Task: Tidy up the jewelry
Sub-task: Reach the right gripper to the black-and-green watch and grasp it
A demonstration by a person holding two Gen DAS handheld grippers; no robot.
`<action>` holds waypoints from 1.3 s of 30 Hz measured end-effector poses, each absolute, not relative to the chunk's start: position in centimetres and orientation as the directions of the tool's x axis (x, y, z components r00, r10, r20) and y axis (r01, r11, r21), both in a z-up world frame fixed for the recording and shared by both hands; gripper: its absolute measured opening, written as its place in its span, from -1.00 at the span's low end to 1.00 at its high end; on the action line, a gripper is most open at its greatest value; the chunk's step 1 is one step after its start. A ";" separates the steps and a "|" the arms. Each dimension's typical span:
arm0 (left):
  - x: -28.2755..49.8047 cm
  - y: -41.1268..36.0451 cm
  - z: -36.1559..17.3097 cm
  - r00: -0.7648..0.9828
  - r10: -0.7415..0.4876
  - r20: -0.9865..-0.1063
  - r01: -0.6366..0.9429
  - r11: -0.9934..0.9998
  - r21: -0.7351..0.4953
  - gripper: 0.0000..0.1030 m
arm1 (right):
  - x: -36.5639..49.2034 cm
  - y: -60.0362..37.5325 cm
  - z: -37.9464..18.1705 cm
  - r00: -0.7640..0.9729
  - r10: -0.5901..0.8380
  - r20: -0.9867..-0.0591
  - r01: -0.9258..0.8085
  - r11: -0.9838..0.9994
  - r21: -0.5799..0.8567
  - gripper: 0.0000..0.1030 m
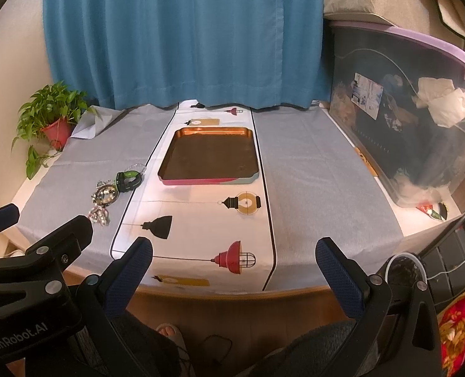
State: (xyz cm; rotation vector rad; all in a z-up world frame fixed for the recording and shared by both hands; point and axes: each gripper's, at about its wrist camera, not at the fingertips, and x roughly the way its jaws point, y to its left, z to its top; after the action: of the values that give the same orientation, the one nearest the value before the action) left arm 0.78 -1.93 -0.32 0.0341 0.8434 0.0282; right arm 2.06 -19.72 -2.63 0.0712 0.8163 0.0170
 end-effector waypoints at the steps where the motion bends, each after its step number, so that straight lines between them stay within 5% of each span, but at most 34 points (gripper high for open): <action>1: 0.9 -1.9 -0.3 0.666 0.037 -0.745 -0.009 0.999 0.042 1.00 | 2.2 -19.7 -2.6 0.686 0.042 -0.727 0.014 0.997 0.071 1.00; 22: 2.0 -0.2 -3.5 0.697 0.014 -0.717 -0.025 1.000 -0.005 1.00 | 3.8 -17.8 -5.1 0.668 0.071 -0.741 -0.031 0.997 0.068 1.00; 28: 5.0 4.3 -8.5 0.652 -0.107 -0.750 0.026 0.993 -0.118 1.00 | 6.5 -13.9 -9.0 0.648 0.107 -0.754 -0.121 0.992 0.036 1.00; 34: 10.5 13.5 -14.4 0.590 -0.027 -0.807 -0.135 0.982 -0.131 0.99 | 10.7 -11.9 -13.0 0.646 0.205 -0.735 -0.186 0.977 0.108 1.00; 37: 13.3 16.0 -16.2 0.595 -0.049 -0.802 -0.111 0.984 -0.142 0.94 | 13.7 -11.6 -14.4 0.638 0.323 -0.699 -0.228 0.946 0.229 1.00; 39: 15.3 17.2 -17.2 0.615 -0.147 -0.775 -0.032 0.977 -0.211 0.61 | 16.5 -10.6 -15.4 0.609 0.352 -0.711 -0.244 0.936 0.254 1.00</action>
State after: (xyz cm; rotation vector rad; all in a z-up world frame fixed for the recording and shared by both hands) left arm 15.33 17.16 -17.23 -0.2129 0.9077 -0.0669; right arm 16.51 -10.57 -15.39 0.1364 0.8495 0.3459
